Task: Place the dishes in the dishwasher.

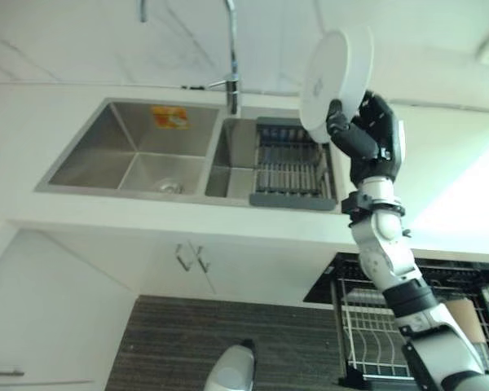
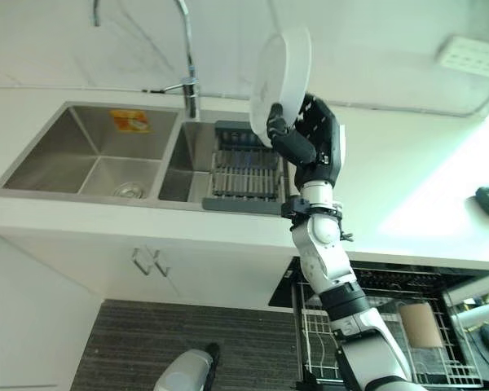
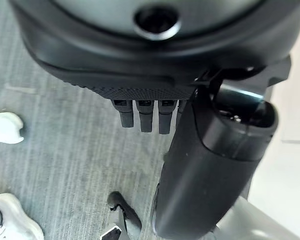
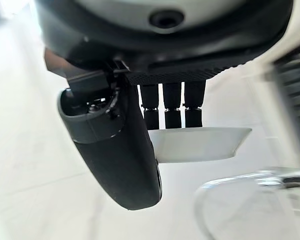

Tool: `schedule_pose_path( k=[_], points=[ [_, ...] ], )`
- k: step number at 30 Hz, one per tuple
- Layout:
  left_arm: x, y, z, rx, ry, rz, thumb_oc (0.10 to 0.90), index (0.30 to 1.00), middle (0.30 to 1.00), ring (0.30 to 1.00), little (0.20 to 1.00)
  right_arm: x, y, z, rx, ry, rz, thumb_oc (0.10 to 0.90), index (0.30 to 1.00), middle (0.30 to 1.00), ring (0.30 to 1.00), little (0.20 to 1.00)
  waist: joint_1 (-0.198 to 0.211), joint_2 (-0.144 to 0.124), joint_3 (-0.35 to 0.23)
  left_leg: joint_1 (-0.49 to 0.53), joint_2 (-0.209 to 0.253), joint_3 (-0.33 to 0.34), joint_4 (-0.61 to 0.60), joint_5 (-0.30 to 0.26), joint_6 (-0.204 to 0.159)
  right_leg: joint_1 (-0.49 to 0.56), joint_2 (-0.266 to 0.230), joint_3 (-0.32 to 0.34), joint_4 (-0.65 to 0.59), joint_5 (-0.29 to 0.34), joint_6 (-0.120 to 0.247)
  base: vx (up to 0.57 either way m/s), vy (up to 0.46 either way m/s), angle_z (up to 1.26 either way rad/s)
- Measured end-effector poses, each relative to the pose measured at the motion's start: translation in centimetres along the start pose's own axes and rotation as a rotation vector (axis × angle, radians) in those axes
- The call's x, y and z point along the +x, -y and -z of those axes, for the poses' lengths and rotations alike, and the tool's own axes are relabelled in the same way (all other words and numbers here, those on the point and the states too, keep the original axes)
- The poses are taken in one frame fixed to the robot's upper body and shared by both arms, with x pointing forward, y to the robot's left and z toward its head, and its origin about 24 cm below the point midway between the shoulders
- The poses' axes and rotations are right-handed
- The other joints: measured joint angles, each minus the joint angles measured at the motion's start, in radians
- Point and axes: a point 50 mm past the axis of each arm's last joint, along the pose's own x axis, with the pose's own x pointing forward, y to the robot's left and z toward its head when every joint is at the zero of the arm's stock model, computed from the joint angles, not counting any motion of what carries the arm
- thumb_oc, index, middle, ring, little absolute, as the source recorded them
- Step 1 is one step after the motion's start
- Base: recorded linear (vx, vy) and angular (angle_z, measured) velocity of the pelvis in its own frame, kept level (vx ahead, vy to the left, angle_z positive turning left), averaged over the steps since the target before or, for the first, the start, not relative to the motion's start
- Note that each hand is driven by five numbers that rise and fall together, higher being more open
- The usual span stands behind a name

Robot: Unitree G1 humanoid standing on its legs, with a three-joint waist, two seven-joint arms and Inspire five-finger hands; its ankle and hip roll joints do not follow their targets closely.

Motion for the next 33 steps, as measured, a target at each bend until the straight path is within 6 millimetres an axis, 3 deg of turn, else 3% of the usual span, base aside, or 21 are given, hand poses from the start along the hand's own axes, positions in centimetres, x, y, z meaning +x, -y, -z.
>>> schedule_pose_path(
  k=[3, 7, 11, 16, 17, 19, 20, 23, 24, 25, 33],
  points=[
    [0.0, 0.0, -0.5, 0.004, 0.032, -0.016, 0.8, 0.9, 0.9, 0.9, 0.9, -0.1, -0.4, -1.8, -0.019, 0.083, -0.048, 0.4, 0.3, 0.3, 0.3, 0.3, -0.052, -0.005, -0.003, 0.01, 0.029, 0.03, -0.011, 0.009, -0.012, -0.021, 0.019, 0.044, 0.012, 0.008, -0.017, -0.1, -0.069, -0.47],
    [0.0, 0.1, -1.9, 0.063, 0.096, -0.047, 0.8, 0.9, 0.9, 0.9, 0.9, -1.1, 0.9, -2.9, -0.048, 0.114, -0.036, 0.4, 0.3, 0.3, 0.3, 0.3, -0.111, -0.003, -0.035, 0.02, 0.056, 0.079, -0.027, 0.019, -0.019, -0.073, 0.03, 0.095, 0.039, 0.009, -0.032, -0.16, -0.039, -0.4],
    [0.0, 0.2, -1.4, 0.173, 0.081, -0.089, 0.8, 0.9, 0.9, 0.9, 0.9, -2.5, 2.0, -3.5, -0.071, 0.109, -0.026, 0.4, 0.3, 0.3, 0.3, 0.3, -0.174, 0.021, -0.051, 0.043, 0.078, 0.132, -0.055, 0.026, -0.026, -0.104, 0.044, 0.154, 0.049, 0.018, -0.045, -0.08, -0.038, -0.48],
    [-0.1, 0.4, -1.4, 0.315, 0.087, -0.106, 0.8, 0.9, 0.9, 0.9, 0.9, -4.7, 5.3, -4.2, -0.146, 0.078, 0.042, 0.4, 0.3, 0.3, 0.3, 0.3, -0.235, 0.037, -0.066, 0.068, 0.096, 0.187, -0.094, 0.048, -0.036, -0.145, 0.059, 0.211, 0.064, 0.025, -0.055, -0.05, -0.012, -0.37],
    [-0.2, 0.4, -1.5, 0.369, 0.1, -0.117, 0.8, 0.9, 0.9, 0.9, 0.9, -6.0, 6.7, -4.1, -0.19, 0.028, 0.057, 0.4, 0.3, 0.3, 0.3, 0.3, -0.242, 0.037, -0.067, 0.077, 0.103, 0.204, -0.101, 0.053, -0.037, -0.15, 0.068, 0.228, 0.064, 0.027, -0.057, -0.04, 0.0, -0.42],
    [-0.3, 0.4, -1.3, 0.418, 0.101, -0.119, 0.8, 0.9, 0.9, 0.9, 0.9, -7.8, 8.1, -3.4, -0.207, -0.051, 0.088, 0.4, 0.3, 0.3, 0.3, 0.3, -0.27, 0.038, -0.067, 0.086, 0.103, 0.219, -0.117, 0.057, -0.039, -0.163, 0.072, 0.247, 0.066, 0.03, -0.057, -0.05, 0.008, -0.38],
    [-0.6, 0.6, -1.7, 0.509, 0.139, -0.113, 0.8, 0.9, 0.9, 0.9, 0.9, -10.3, 9.5, -2.6, -0.21, -0.164, 0.114, 0.4, 0.3, 0.3, 0.3, 0.3, -0.27, 0.038, -0.068, 0.089, 0.106, 0.24, -0.125, 0.06, -0.04, -0.174, 0.076, 0.264, 0.064, 0.033, -0.056, -0.06, 0.019, -0.39],
    [-0.9, 0.9, -2.7, 0.706, 0.189, -0.122, 0.8, 0.9, 0.9, 0.9, 0.9, -13.5, 10.8, -0.6, -0.176, -0.331, 0.152, 0.4, 0.3, 0.3, 0.3, 0.3, -0.307, 0.038, -0.067, 0.089, 0.107, 0.27, -0.137, 0.064, -0.039, -0.199, 0.08, 0.296, 0.061, 0.044, -0.049, -0.06, 0.02, -0.3],
    [-0.9, 0.9, -2.8, 0.722, 0.195, -0.122, 0.8, 0.9, 0.9, 0.9, 0.9, -13.5, 10.9, -0.5, -0.175, -0.336, 0.152, 0.4, 0.3, 0.3, 0.3, 0.3, -0.313, 0.037, -0.067, 0.089, 0.107, 0.27, -0.14, 0.065, -0.037, -0.199, 0.08, 0.297, 0.06, 0.045, -0.047, -0.05, 0.016, -0.22],
    [-1.6, 1.2, -4.5, 0.908, 0.263, -0.096, 0.8, 0.9, 0.9, 0.9, 0.9, -14.0, 11.0, 0.2, -0.165, -0.376, 0.127, 0.4, 0.3, 0.3, 0.3, 0.3, -0.324, 0.03, -0.063, 0.087, 0.103, 0.274, -0.151, 0.072, -0.034, -0.208, 0.08, 0.302, 0.054, 0.054, -0.045, -0.05, 0.016, -0.04],
    [-1.7, 1.5, -6.2, 0.999, 0.31, -0.116, 0.8, 0.9, 0.9, 0.9, 0.9, -18.5, 10.5, 5.7, -0.151, -0.688, 0.084, 0.4, 0.3, 0.3, 0.3, 0.3, -0.293, 0.021, -0.057, 0.073, 0.099, 0.265, -0.151, 0.068, -0.027, -0.209, 0.074, 0.293, 0.046, 0.055, -0.042, -0.02, 0.012, 0.04]
  ],
)
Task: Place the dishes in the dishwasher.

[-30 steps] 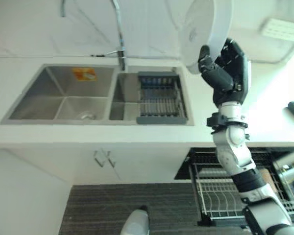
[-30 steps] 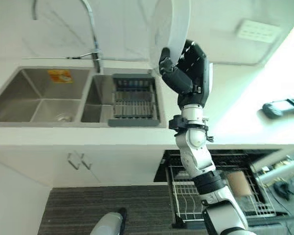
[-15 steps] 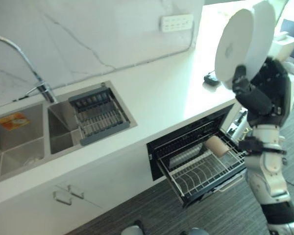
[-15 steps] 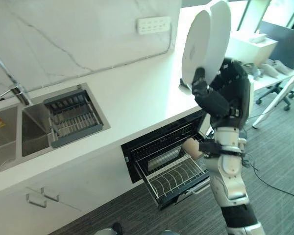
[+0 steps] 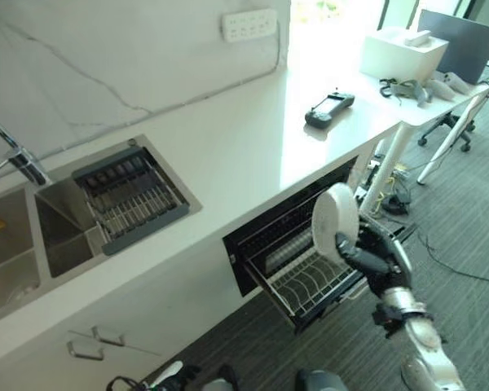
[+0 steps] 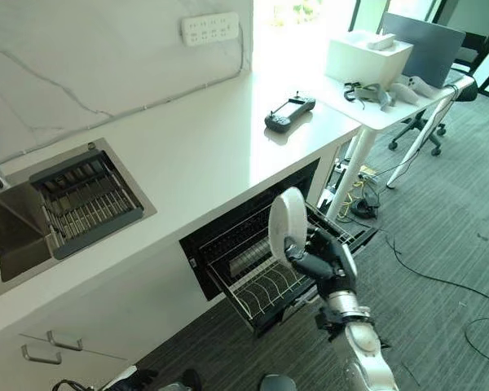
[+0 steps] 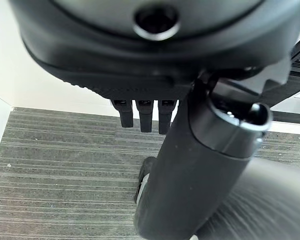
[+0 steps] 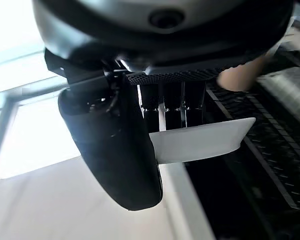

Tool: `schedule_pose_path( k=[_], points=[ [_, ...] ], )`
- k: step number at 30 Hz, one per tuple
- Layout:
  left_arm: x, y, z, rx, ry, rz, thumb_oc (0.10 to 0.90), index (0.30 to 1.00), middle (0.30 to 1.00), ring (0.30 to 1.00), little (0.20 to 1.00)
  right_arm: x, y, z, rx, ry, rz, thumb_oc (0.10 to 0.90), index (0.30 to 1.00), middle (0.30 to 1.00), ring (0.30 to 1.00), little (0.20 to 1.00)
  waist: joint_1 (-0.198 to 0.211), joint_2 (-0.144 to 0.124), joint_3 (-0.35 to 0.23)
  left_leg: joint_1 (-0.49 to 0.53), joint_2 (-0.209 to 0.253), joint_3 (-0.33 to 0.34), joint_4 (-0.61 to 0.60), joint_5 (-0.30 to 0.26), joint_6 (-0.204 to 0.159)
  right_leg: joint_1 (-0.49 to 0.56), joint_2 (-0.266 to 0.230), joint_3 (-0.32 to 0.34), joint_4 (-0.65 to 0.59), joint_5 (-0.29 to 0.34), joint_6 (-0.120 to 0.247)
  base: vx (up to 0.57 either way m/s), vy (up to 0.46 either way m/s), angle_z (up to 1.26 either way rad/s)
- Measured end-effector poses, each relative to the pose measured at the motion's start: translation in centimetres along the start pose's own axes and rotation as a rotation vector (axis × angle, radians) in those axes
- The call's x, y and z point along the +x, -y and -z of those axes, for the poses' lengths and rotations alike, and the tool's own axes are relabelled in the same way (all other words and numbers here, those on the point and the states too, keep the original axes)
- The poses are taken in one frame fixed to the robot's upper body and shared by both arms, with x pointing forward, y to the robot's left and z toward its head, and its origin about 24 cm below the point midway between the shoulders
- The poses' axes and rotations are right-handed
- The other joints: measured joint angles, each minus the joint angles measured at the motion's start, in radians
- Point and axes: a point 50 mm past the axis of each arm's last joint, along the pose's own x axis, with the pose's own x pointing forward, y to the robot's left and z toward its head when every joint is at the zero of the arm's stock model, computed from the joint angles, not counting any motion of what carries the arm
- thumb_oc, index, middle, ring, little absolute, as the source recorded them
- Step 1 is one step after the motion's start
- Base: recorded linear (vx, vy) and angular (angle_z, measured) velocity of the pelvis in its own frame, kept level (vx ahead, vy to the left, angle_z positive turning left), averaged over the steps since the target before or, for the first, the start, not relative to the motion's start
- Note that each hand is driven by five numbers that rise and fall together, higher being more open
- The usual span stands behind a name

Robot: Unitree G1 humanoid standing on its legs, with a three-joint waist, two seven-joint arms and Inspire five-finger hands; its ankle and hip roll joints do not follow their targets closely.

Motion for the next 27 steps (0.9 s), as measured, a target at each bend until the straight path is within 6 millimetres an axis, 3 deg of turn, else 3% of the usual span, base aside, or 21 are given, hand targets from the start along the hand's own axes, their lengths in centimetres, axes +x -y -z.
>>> schedule_pose_path(
  k=[4, 6, 7, 8, 15, 20, 27],
  points=[
    [0.2, 0.1, 0.3, -0.014, -0.024, 0.007, 0.8, 0.9, 0.9, 0.9, 0.9, 0.5, -0.3, 0.9, -0.038, -0.032, -0.018, 0.4, 0.3, 0.3, 0.3, 0.3, 0.013, 0.001, 0.002, -0.004, -0.004, -0.019, 0.001, 0.0, -0.002, 0.021, -0.002, -0.018, -0.019, 0.005, -0.004, 0.03, 0.031, 0.15],
    [0.4, 0.1, 0.3, -0.034, -0.031, 0.01, 0.8, 0.9, 0.9, 0.9, 0.9, 1.3, -0.3, 2.2, -0.072, -0.081, 0.017, 0.4, 0.3, 0.3, 0.3, 0.3, 0.04, 0.002, 0.004, -0.004, -0.008, -0.034, 0.001, -0.005, -0.002, 0.04, -0.004, -0.034, -0.027, 0.003, -0.002, 0.07, 0.04, 0.34],
    [0.6, 0.0, -0.1, -0.075, -0.028, -0.002, 0.8, 0.9, 0.9, 0.9, 0.9, 0.9, 0.5, 3.9, -0.122, -0.151, 0.084, 0.4, 0.3, 0.3, 0.3, 0.3, 0.067, 0.004, 0.007, -0.003, -0.02, -0.057, 0.003, -0.011, 0.007, 0.053, -0.015, -0.051, -0.029, -0.003, 0.006, 0.06, 0.032, 0.37],
    [0.6, 0.1, 0.0, -0.078, -0.028, 0.0, 0.8, 0.9, 0.9, 0.9, 0.9, 0.8, 0.7, 4.2, -0.146, -0.167, 0.098, 0.4, 0.3, 0.3, 0.3, 0.3, 0.083, 0.004, 0.008, -0.005, -0.024, -0.056, 0.003, -0.011, 0.006, 0.051, -0.02, -0.053, -0.029, -0.003, 0.007, 0.05, 0.034, 0.36],
    [1.2, -0.4, -0.5, -0.105, -0.039, 0.021, 0.8, 0.9, 0.9, 0.9, 0.9, 5.3, 2.0, 1.6, -0.486, -0.095, 0.239, 0.4, 0.3, 0.3, 0.3, 0.3, 0.127, 0.007, 0.057, -0.06, -0.042, -0.107, 0.068, -0.03, 0.021, 0.066, -0.041, -0.105, -0.029, -0.003, 0.016, 0.03, 0.043, 0.21],
    [1.4, 0.9, -1.0, -0.15, -0.027, 0.051, 0.8, 0.9, 0.9, 0.9, 0.9, 5.5, 2.7, 2.4, -0.734, -0.15, 0.351, 0.4, 0.3, 0.3, 0.3, 0.3, 0.145, 0.017, 0.084, -0.082, -0.057, -0.13, 0.088, -0.037, 0.032, 0.068, -0.053, -0.123, -0.028, -0.004, 0.021, 0.02, 0.034, 0.16],
    [1.8, -0.5, -2.6, -0.142, 0.047, 0.02, 0.8, 0.9, 0.9, 0.9, 0.9, 7.0, 2.3, 2.3, -0.996, -0.167, 0.345, 0.4, 0.3, 0.3, 0.3, 0.3, 0.185, 0.043, 0.132, -0.132, -0.068, -0.162, 0.109, -0.032, 0.036, 0.039, -0.059, -0.15, -0.011, -0.003, 0.022, -0.02, 0.016, 0.13]
  ],
)
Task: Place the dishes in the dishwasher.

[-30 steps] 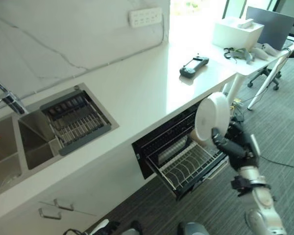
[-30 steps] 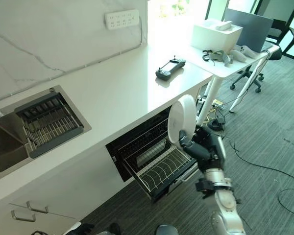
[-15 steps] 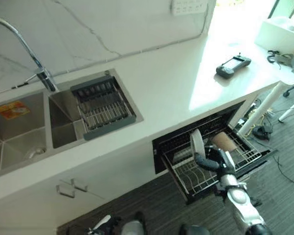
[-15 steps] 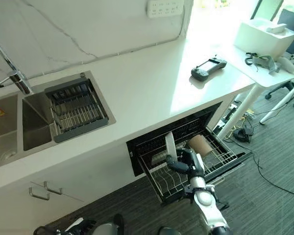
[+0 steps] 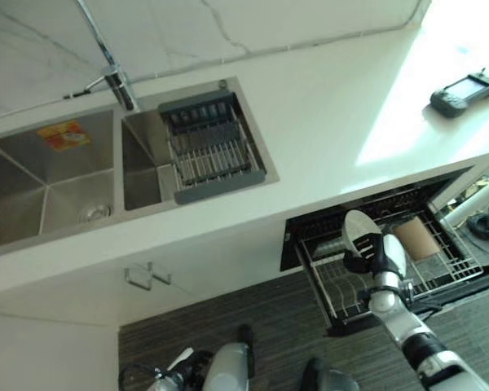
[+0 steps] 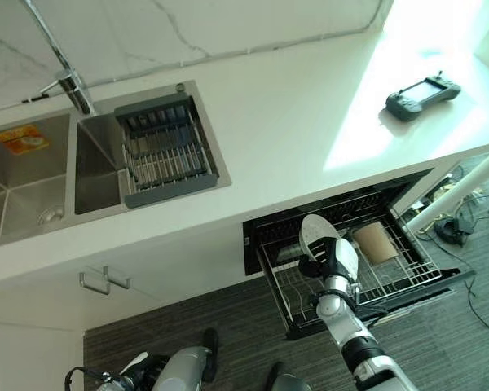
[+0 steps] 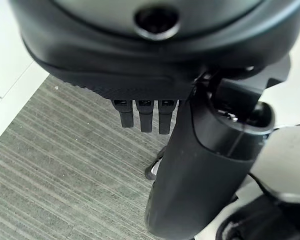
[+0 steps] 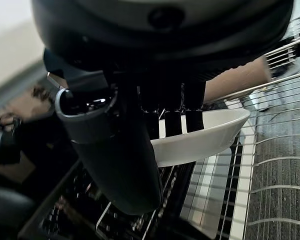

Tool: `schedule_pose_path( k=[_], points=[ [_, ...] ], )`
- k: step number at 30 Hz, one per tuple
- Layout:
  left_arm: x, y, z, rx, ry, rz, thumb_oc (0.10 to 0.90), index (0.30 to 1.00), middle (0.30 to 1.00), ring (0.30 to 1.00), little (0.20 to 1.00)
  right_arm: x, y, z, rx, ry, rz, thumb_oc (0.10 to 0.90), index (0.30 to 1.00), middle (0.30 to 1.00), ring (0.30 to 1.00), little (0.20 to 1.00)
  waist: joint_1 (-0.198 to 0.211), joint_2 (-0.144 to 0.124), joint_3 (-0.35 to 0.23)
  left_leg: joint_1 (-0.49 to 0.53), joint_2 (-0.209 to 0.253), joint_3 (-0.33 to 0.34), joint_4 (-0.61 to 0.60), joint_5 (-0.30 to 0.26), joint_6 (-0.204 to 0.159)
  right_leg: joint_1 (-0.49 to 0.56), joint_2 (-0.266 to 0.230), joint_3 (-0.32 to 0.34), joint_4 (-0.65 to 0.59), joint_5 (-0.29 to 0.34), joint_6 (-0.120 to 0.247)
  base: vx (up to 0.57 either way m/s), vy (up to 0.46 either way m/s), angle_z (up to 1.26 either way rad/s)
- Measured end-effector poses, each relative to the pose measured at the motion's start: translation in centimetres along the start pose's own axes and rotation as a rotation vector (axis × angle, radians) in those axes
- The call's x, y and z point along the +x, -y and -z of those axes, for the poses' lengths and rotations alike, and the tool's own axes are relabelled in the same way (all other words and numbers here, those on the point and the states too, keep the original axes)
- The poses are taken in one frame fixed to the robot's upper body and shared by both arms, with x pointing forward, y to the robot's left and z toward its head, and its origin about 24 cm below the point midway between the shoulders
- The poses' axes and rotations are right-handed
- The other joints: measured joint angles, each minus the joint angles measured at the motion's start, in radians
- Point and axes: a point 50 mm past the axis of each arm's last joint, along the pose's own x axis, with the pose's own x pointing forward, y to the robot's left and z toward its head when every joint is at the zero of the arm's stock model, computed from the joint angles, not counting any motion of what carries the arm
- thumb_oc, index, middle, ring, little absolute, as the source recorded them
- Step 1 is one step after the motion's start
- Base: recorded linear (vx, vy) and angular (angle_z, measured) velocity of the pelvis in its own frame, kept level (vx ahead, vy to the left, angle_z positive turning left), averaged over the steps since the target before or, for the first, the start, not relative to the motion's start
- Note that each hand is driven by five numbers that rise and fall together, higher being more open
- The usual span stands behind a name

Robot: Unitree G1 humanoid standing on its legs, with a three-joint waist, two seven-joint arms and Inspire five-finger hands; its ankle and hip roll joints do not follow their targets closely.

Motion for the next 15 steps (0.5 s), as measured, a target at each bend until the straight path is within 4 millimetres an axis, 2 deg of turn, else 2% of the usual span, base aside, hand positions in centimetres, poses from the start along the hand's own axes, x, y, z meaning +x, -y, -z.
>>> schedule_pose_path(
  k=[4, 6, 10, 15],
  points=[
    [0.2, -0.7, -1.0, 0.015, 0.035, -0.012, 0.8, 0.9, 0.9, 0.9, 0.9, 0.6, 0.1, -0.1, -0.1, -0.001, 0.001, 0.4, 0.3, 0.3, 0.3, 0.3, 0.011, -0.002, 0.033, -0.018, -0.004, -0.022, 0.001, 0.008, 0.004, -0.005, -0.005, -0.021, 0.002, 0.0, 0.0, -0.05, 0.009, 0.15],
    [0.4, -1.1, -1.6, 0.007, 0.052, -0.02, 0.8, 0.9, 0.9, 0.9, 0.9, 1.0, 0.1, -0.8, -0.147, 0.032, 0.0, 0.4, 0.3, 0.3, 0.3, 0.3, 0.01, -0.003, 0.057, -0.034, -0.004, -0.025, 0.005, 0.012, 0.006, -0.021, -0.005, -0.023, 0.007, 0.001, 0.0, -0.02, 0.008, 0.08],
    [0.5, -1.5, -2.1, -0.001, 0.064, -0.029, 0.8, 0.9, 0.9, 0.9, 0.9, 0.8, -0.7, -0.6, -0.227, 0.026, -0.031, 0.4, 0.3, 0.3, 0.3, 0.3, 0.012, 0.001, 0.073, -0.046, -0.007, -0.027, 0.006, 0.016, 0.009, -0.027, -0.004, -0.028, 0.006, 0.002, 0.001, -0.01, 0.004, 0.02],
    [0.7, -2.2, -3.4, 0.024, 0.093, -0.046, 0.8, 0.9, 0.9, 0.9, 0.9, 1.0, -0.9, 0.4, -0.3, -0.069, -0.008, 0.4, 0.3, 0.3, 0.3, 0.3, 0.013, 0.012, 0.095, -0.065, -0.008, -0.032, 0.005, 0.022, 0.009, -0.047, -0.004, -0.03, 0.011, 0.003, 0.001, -0.05, 0.009, 0.01]
  ],
)
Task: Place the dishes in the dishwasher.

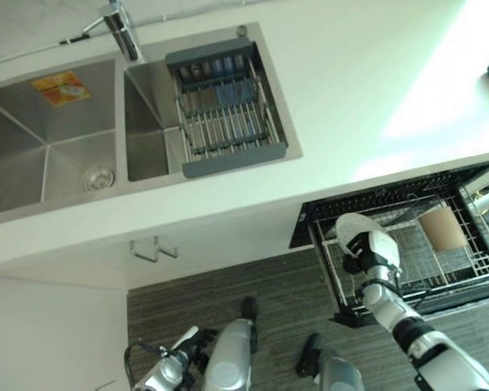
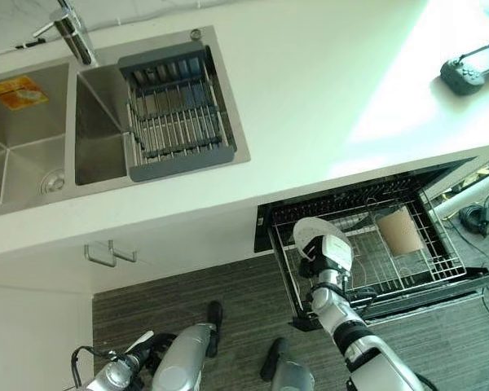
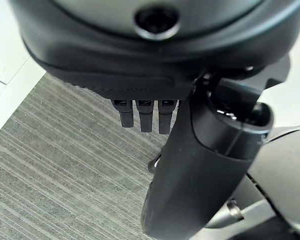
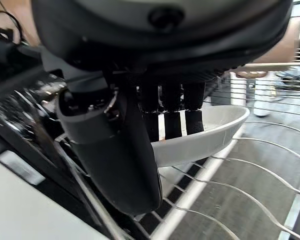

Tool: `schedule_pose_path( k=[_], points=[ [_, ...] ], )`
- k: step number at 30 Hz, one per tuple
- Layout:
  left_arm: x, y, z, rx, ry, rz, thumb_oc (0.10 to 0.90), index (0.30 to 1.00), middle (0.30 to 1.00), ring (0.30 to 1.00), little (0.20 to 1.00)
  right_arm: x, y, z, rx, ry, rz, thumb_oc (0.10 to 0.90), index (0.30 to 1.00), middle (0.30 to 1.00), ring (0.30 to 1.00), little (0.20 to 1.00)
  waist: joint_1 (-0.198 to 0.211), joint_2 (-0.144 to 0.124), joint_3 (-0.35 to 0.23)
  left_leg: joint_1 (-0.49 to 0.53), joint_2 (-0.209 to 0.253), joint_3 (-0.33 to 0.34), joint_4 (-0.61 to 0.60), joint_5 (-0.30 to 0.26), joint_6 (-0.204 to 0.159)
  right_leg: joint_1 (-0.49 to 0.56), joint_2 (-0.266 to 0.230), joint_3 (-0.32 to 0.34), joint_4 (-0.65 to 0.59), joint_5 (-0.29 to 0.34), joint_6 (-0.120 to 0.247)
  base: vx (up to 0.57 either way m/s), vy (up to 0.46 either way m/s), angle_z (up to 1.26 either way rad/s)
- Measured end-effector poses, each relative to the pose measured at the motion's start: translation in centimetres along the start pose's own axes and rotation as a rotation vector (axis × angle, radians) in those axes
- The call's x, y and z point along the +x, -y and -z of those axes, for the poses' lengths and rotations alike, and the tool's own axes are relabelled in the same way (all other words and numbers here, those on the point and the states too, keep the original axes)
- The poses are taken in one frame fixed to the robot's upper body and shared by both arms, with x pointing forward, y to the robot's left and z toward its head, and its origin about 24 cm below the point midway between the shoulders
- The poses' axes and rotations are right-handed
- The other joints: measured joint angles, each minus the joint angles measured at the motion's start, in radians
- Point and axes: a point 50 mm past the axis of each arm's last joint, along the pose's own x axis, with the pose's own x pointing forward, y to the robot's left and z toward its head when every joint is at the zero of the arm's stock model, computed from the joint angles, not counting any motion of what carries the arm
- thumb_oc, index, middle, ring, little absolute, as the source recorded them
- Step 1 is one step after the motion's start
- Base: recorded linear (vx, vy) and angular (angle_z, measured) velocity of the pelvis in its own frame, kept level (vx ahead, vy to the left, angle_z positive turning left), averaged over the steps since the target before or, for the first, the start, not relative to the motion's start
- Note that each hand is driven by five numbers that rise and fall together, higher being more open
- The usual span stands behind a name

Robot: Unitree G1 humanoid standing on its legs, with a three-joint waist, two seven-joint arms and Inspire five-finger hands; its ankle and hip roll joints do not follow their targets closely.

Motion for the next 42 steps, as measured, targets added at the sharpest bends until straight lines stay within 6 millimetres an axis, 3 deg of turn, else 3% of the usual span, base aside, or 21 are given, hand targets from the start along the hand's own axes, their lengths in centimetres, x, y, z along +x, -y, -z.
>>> schedule_pose_path(
  k=[4, 5, 6, 14, 18, 20, 24, 28, 31, 32, 33, 35, 39, 42],
  points=[
    [0.2, -0.5, -0.5, -0.017, 0.009, -0.019, 0.8, 0.9, 0.9, 0.9, 0.9, -0.1, -0.2, 1.4, -0.054, -0.098, -0.005, 0.4, 0.3, 0.3, 0.3, 0.3, 0.001, 0.001, 0.01, -0.015, 0.0, -0.002, -0.001, 0.004, 0.0, -0.016, 0.0, -0.001, 0.006, 0.0, 0.0, -0.01, -0.01, 0.01],
    [0.2, -0.5, -0.5, -0.015, 0.009, -0.022, 0.8, 0.9, 0.9, 0.9, 0.9, -0.2, -0.4, 1.9, -0.07, -0.146, -0.014, 0.527, 0.491, 0.491, 0.491, 0.491, 0.001, -0.003, 0.012, -0.015, 0.0, -0.003, 0.0, 0.004, 0.0, -0.015, 0.001, -0.002, 0.006, 0.0, 0.0, -0.02, -0.043, 0.01],
    [0.2, -0.6, -0.5, -0.013, 0.008, -0.025, 0.8, 0.9, 0.9, 0.9, 0.9, -0.1, -0.4, 2.0, -0.072, -0.162, -0.013, 0.8, 0.9, 0.9, 0.9, 0.9, 0.001, -0.005, 0.014, -0.015, 0.0, -0.003, 0.0, 0.004, 0.0, -0.015, 0.001, -0.002, 0.006, 0.0, 0.0, -0.01, -0.045, 0.01],
    [0.4, -1.2, -0.7, 0.005, 0.0, -0.049, 0.8, 0.9, 0.9, 0.9, 0.9, -0.2, -0.9, 1.6, 0.037, -0.238, -0.032, 0.8, 0.9, 0.9, 0.9, 0.9, -0.003, -0.022, 0.021, -0.008, -0.004, -0.007, -0.01, 0.017, 0.0, -0.009, 0.005, -0.005, 0.01, 0.006, -0.005, 0.0, -0.012, 0.01],
    [0.4, -1.5, -0.8, 0.007, -0.003, -0.054, 0.8, 0.9, 0.9, 0.9, 0.9, -0.1, -1.3, 0.8, 0.283, -0.244, -0.126, 0.8, 0.9, 0.9, 0.9, 0.9, -0.005, -0.025, 0.022, 0.002, 0.001, -0.012, -0.01, 0.019, 0.001, 0.002, 0.004, -0.008, 0.008, 0.005, -0.005, 0.06, -0.023, 0.02],
    [0.1, -2.0, -0.7, -0.006, -0.004, -0.069, 0.8, 0.9, 0.9, 0.9, 0.9, -0.3, -1.9, 0.0, 0.55, -0.243, -0.239, 0.8, 0.9, 0.9, 0.9, 0.9, -0.006, -0.035, 0.021, 0.025, 0.003, -0.011, -0.024, 0.019, -0.002, 0.021, 0.004, -0.004, 0.003, 0.003, -0.006, -0.02, -0.002, -0.01],
    [-0.4, -2.2, -0.2, -0.055, -0.015, -0.091, 0.8, 0.9, 0.9, 0.9, 0.9, -1.3, -1.1, -1.0, 0.736, -0.117, -0.298, 0.8, 0.9, 0.9, 0.9, 0.9, -0.015, -0.041, 0.02, 0.038, 0.007, -0.003, -0.024, 0.026, -0.002, 0.027, 0.003, -0.001, 0.008, 0.006, -0.009, -0.02, 0.017, -0.03],
    [-0.6, -1.7, 0.8, -0.09, -0.047, -0.09, 0.8, 0.9, 0.9, 0.9, 0.9, -2.4, -1.0, -1.6, 0.783, -0.047, -0.302, 0.8, 0.9, 0.9, 0.9, 0.9, -0.042, -0.042, 0.012, 0.063, 0.007, 0.008, -0.028, 0.023, 0.0, 0.045, -0.001, 0.009, 0.009, 0.006, -0.011, 0.02, 0.112, -0.07],
    [-0.9, -0.4, 1.9, -0.164, -0.077, -0.072, 0.8, 0.9, 0.9, 0.9, 0.9, -3.4, 1.4, -1.1, 0.852, 0.015, -0.21, 0.8, 0.9, 0.9, 0.9, 0.9, -0.057, -0.024, -0.009, 0.091, -0.01, 0.013, -0.049, 0.013, 0.006, 0.066, -0.021, 0.009, 0.007, 0.0, -0.012, -0.05, 0.15, 0.08],
    [-1.0, 1.3, 1.9, -0.2, -0.077, -0.04, 0.8, 0.9, 0.9, 0.9, 0.9, -3.8, 3.7, 1.1, 0.852, 0.018, -0.085, 0.8, 0.9, 0.9, 0.9, 0.9, -0.055, 0.012, -0.052, 0.091, -0.038, 0.001, -0.079, 0.032, 0.022, 0.068, -0.045, -0.013, 0.008, 0.005, -0.001, -0.11, 0.044, 0.38],
    [-1.1, 2.3, 2.0, -0.238, -0.083, -0.021, 0.8, 0.9, 0.9, 0.9, 0.9, -3.7, 4.9, 2.1, 0.827, 0.026, -0.014, 0.8, 0.9, 0.9, 0.9, 0.9, -0.054, 0.033, -0.071, 0.095, -0.053, -0.006, -0.096, 0.04, 0.028, 0.068, -0.057, -0.025, 0.007, 0.006, 0.001, -0.07, -0.01, 0.41],
    [-1.5, 3.5, 3.1, -0.318, -0.124, -0.004, 0.8, 0.9, 0.9, 0.9, 0.9, -3.6, 6.2, 3.1, 0.82, 0.022, 0.085, 0.8, 0.9, 0.9, 0.9, 0.9, -0.056, 0.053, -0.095, 0.093, -0.065, -0.018, -0.095, 0.044, 0.027, 0.075, -0.061, -0.034, 0.007, 0.002, 0.013, -0.04, -0.039, 0.23],
    [-2.6, 6.3, 6.3, -0.426, -0.263, 0.025, 0.8, 0.9, 0.9, 0.9, 0.9, -4.8, 6.4, 2.4, 0.835, 0.092, 0.18, 0.8, 0.9, 0.9, 0.9, 0.9, -0.05, 0.007, -0.151, 0.101, -0.047, -0.024, -0.092, 0.045, 0.013, 0.08, -0.052, -0.048, 0.007, -0.01, 0.008, -0.03, -0.062, 0.02],
    [-2.9, 6.8, 6.8, -0.455, -0.282, 0.025, 0.8, 0.9, 0.9, 0.9, 0.9, -5.7, 7.8, 0.9, 0.88, 0.212, 0.239, 0.8, 0.9, 0.9, 0.9, 0.9, -0.052, -0.018, -0.169, 0.106, -0.032, -0.021, -0.09, 0.045, 0.006, 0.082, -0.039, -0.046, 0.006, -0.014, 0.001, -0.03, -0.052, -0.07]
  ],
)
